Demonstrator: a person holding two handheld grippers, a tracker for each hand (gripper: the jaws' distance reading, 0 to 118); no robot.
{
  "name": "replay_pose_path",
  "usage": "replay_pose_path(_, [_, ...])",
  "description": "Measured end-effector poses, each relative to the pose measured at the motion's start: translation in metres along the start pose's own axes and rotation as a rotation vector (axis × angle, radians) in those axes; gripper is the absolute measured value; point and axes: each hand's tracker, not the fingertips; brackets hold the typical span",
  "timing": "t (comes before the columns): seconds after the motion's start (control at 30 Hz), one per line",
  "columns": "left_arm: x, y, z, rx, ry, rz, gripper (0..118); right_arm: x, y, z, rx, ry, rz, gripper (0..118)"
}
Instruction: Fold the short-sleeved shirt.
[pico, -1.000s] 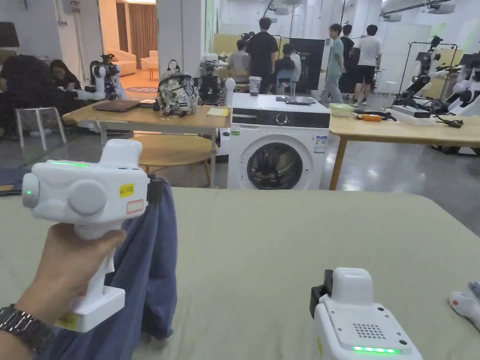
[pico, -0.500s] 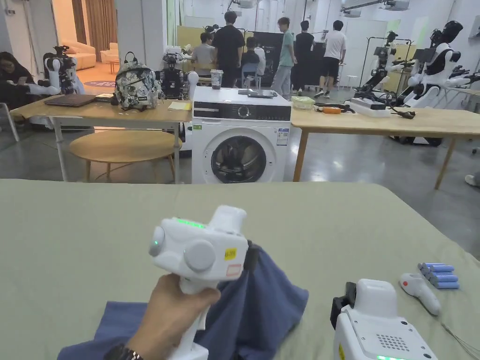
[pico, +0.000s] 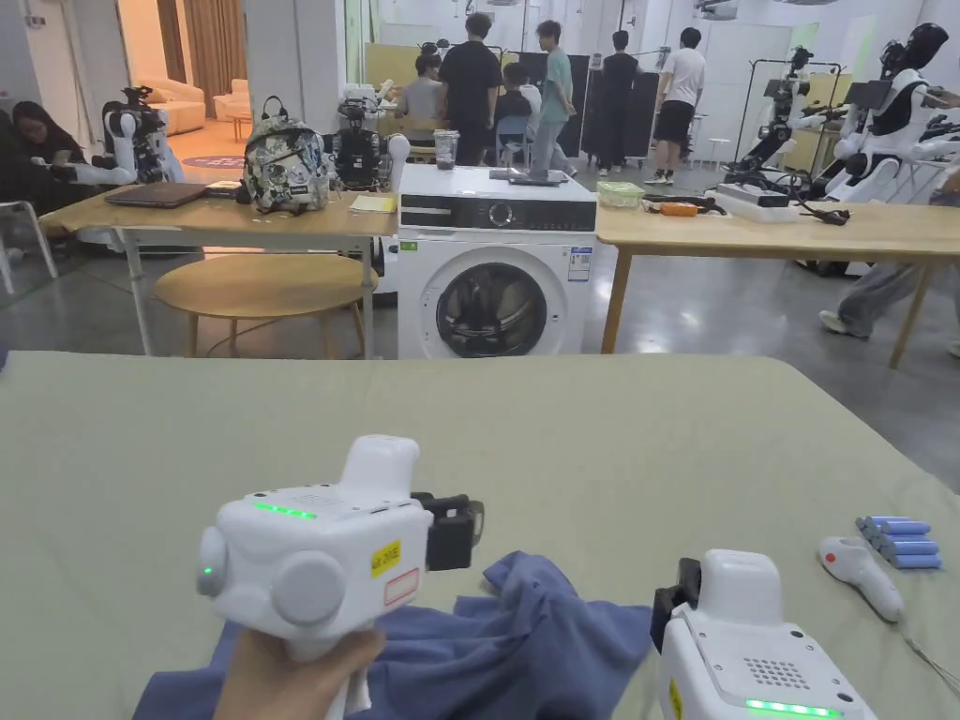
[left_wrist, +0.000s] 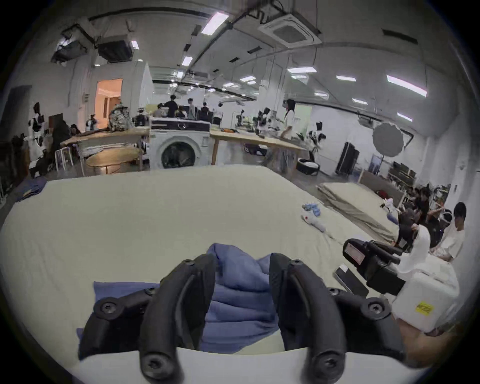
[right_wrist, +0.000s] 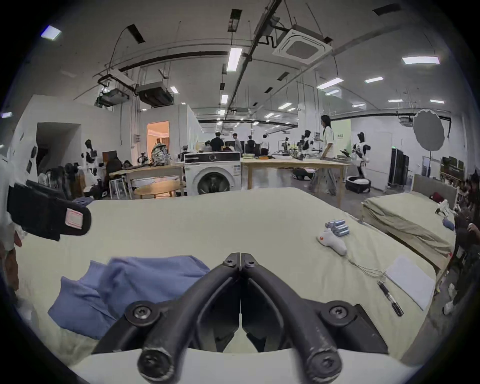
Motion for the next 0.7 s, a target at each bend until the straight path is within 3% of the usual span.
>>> replay_pose_path(0.2, [-0.037, -0.02, 0.048, 0.052, 0.206, 0.036, 40, -0.019, 0.008, 0.002, 0.025, 0.044, 0.031, 0])
replay_pose_path(0.23, [-0.044, -0.027, 0.056, 0.07, 0.239, 0.043, 35, -0.022, 0.008, 0.002, 0.026, 0.05, 0.04, 0])
replay_pose_path(0.33, [-0.063, -0.046, 0.074, 0.081, 0.362, 0.065, 0, -0.031, 0.007, 0.002, 0.028, 0.07, 0.054, 0])
replay_pose_path(0.7, [-0.151, -0.094, 0.087, -0.157, 0.412, 0.27, 0, -0.056, -0.006, -0.018, -0.019, 0.116, 0.078, 0])
